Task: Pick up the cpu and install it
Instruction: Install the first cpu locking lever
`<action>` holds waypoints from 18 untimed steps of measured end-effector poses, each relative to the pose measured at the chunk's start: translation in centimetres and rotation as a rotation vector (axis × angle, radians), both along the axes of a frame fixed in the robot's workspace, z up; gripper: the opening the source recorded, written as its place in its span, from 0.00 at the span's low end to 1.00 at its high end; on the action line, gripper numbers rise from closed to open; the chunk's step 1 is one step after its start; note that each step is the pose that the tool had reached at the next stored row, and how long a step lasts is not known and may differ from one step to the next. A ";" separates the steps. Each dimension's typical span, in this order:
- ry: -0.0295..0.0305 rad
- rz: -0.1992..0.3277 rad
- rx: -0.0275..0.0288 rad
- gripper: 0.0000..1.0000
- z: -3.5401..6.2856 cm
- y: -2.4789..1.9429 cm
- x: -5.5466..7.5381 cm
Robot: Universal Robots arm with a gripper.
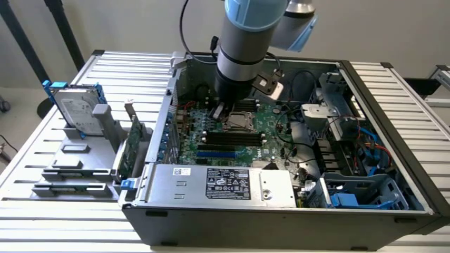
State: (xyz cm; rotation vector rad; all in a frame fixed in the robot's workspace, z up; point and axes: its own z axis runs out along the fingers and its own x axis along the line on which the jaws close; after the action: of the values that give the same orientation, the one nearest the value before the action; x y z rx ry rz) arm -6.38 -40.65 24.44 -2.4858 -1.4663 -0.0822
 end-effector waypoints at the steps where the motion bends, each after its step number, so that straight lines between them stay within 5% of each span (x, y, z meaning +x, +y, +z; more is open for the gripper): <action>1: -0.0004 0.000 -0.0002 0.11 -0.04 0.06 -0.1; 7: -0.0144 0.000 -0.0002 0.11 -0.20 0.30 -0.3; 18: -0.0146 0.000 -0.0003 0.11 1.46 -0.04 -0.1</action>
State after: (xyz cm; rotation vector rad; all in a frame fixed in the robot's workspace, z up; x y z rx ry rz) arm -6.50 -40.68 25.89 -2.4906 -1.4721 -0.1004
